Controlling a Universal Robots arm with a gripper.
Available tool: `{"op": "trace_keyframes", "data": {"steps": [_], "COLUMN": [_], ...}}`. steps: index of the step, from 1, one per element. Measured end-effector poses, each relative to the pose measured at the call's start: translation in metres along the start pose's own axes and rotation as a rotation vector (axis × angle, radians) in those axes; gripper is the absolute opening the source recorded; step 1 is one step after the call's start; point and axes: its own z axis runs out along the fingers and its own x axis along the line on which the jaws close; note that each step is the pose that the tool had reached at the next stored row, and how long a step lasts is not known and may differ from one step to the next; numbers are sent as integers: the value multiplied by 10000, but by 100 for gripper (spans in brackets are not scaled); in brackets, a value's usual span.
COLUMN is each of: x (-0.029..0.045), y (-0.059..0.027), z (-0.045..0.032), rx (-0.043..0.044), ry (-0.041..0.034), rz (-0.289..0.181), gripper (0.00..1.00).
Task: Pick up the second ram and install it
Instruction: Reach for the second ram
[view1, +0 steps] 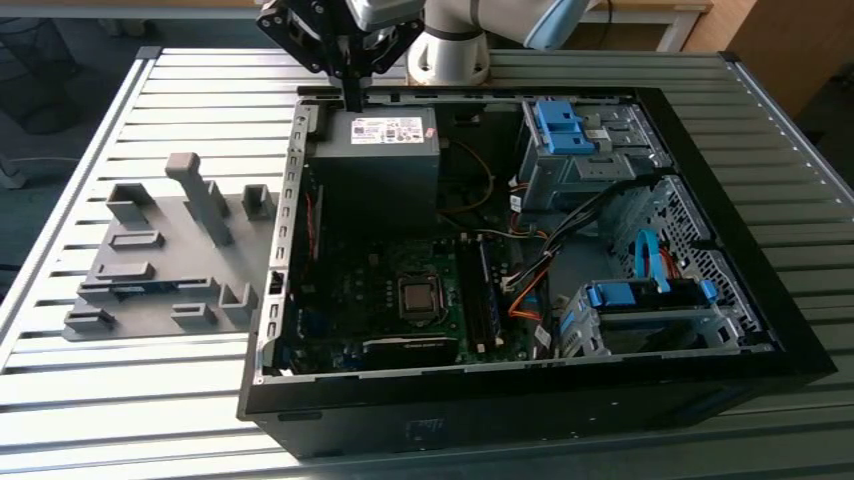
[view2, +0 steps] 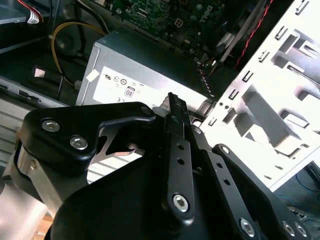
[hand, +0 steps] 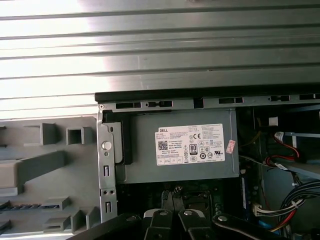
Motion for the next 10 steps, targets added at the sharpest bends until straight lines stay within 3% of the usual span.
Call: {"op": "trace_keyframes", "data": {"steps": [10], "x": [33], "y": [-2], "z": [0], "rx": [0], "ry": [0], "rz": [0], "gripper": [11]}}
